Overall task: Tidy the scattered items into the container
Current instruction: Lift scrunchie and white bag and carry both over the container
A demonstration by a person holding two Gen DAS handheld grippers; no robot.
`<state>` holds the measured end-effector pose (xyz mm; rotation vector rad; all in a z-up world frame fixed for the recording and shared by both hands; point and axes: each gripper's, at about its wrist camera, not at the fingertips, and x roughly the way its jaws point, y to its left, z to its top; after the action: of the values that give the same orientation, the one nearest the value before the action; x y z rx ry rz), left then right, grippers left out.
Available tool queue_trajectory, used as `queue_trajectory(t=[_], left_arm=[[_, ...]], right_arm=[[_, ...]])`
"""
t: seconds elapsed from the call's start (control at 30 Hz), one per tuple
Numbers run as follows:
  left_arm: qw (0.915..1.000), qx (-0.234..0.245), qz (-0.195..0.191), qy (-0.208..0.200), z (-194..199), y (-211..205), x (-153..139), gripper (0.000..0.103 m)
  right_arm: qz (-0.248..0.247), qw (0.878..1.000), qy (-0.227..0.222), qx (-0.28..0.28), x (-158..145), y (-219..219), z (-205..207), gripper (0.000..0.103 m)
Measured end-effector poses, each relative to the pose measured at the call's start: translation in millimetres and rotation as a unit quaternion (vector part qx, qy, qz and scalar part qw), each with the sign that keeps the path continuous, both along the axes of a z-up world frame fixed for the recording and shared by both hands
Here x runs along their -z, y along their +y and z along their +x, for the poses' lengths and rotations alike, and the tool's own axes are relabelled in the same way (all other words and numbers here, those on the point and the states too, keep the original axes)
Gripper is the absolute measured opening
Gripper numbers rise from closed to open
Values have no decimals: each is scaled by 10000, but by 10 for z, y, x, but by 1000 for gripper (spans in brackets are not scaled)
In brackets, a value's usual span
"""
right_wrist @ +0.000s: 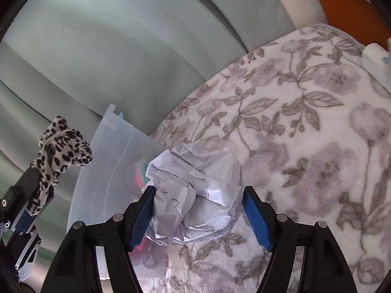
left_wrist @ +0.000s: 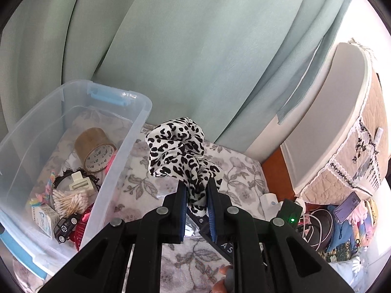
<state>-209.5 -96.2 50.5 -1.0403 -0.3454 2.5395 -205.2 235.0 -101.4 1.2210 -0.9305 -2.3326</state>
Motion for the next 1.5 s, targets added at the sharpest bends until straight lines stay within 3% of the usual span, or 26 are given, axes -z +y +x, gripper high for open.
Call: queue_trajectory(t=[0.17,0.37,0.77,1.2,1.5], left_arm=[[9995,24,109,279,246,-29,-301,16],[9979,55,195,622,536,-117,-619,16],[9916,-193,512,1169,971,-555,-1066,16],[9832,-584,801,1530,1280,-1082,-1267,16],[9797,-804,958,1564,1312,-1305,-1260,16]], right_arm=[[-79,9989,233,388,-374,258,271,74],[-137,9942,841,657,-942,437,594,74],[-49,9728,2165,820,-1988,413,1267,74],[119,9578,2845,384,-2412,-55,1626,74],[311,9499,3109,96,-2519,-341,1682,75]])
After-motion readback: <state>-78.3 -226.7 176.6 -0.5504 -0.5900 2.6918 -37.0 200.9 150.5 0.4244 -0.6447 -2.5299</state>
